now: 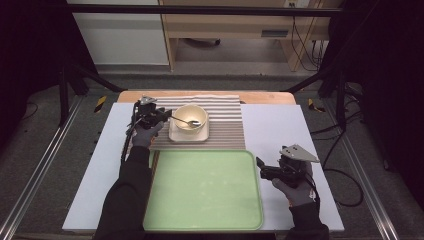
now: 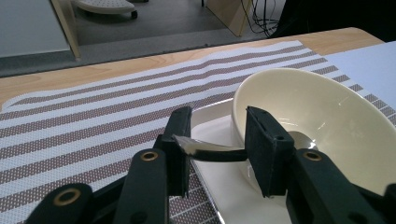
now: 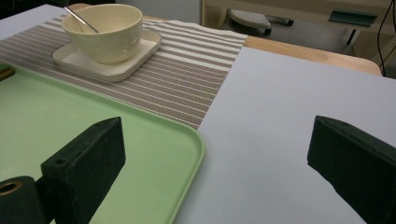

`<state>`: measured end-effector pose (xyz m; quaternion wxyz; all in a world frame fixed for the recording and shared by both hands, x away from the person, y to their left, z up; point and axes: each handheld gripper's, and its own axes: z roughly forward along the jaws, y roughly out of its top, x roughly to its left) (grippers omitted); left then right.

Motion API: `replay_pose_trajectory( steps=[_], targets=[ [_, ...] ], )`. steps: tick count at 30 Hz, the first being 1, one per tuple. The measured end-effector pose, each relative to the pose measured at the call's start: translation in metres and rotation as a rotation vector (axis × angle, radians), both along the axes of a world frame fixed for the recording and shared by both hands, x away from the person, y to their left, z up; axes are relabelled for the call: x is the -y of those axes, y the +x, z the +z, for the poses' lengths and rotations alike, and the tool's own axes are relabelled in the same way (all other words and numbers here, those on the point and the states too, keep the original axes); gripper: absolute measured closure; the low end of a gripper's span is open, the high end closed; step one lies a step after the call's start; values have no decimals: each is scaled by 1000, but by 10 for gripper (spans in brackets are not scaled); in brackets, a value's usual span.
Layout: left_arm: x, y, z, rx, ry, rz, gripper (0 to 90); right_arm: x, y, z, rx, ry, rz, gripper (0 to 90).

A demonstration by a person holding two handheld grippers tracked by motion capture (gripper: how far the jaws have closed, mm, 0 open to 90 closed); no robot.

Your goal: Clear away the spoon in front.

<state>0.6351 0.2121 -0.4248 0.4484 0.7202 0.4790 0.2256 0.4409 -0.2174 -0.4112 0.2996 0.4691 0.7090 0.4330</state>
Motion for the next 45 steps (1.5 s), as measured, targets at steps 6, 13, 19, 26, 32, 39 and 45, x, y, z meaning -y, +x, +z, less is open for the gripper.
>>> replay_pose_trajectory(
  steps=[6,13,19,26,32,39,45],
  targets=[
    [0,-3,4,-6,-11,-16,672,0,0,0,-1,1,0,43],
    [4,-9,11,0,-32,-47,739,-1,0,0,0,4,-1,44],
    [9,-17,19,10,-56,-72,801,-1,0,0,1,0,0,44],
    [18,-25,26,29,-53,-90,865,-1,-1,1,4,0,3,44],
    [22,-29,29,44,-48,-100,884,-1,-1,1,3,6,1,45],
    [26,-32,30,61,-44,-98,886,-1,-1,1,4,4,0,45],
    [22,-36,38,89,-55,-76,887,-1,-1,2,6,7,1,45]
  ],
)
